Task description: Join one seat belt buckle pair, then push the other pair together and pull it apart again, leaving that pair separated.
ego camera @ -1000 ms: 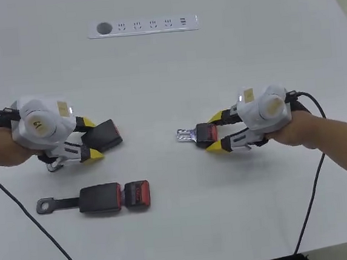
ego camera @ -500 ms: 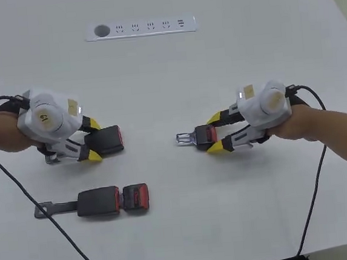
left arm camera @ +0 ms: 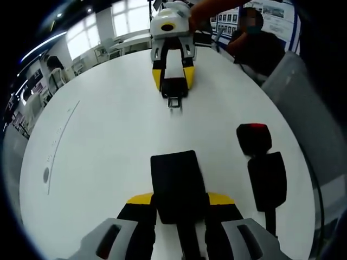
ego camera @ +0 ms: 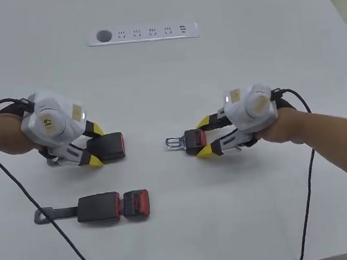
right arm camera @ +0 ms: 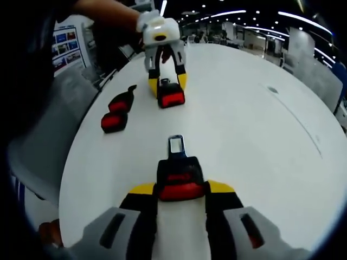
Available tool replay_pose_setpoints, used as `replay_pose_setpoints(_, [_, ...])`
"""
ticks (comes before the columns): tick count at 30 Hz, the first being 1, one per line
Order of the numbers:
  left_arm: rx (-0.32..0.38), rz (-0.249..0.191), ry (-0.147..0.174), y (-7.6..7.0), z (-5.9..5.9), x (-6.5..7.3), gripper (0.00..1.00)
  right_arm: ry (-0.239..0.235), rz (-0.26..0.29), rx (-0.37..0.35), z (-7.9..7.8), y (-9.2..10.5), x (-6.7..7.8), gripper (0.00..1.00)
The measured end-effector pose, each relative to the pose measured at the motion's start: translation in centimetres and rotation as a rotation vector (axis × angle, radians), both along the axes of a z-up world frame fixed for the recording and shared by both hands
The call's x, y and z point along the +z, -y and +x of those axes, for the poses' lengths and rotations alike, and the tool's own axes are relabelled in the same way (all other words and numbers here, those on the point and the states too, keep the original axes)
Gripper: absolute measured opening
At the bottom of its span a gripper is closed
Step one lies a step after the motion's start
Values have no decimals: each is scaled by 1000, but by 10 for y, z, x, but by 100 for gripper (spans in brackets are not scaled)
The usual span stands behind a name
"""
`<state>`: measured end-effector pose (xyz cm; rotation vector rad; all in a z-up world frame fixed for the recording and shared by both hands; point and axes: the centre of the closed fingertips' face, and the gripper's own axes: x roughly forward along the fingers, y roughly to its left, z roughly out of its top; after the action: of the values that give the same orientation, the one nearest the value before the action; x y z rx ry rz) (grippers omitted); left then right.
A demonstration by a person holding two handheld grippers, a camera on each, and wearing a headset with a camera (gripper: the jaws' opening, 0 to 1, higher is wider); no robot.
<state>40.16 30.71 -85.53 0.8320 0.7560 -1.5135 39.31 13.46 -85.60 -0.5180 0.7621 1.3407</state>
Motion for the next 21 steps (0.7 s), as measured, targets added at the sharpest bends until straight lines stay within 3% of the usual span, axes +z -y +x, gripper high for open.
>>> replay_pose_setpoints(21, [26, 23, -18, -1, 1, -1, 35, -2, 25, 58, 10, -54, -3, 34])
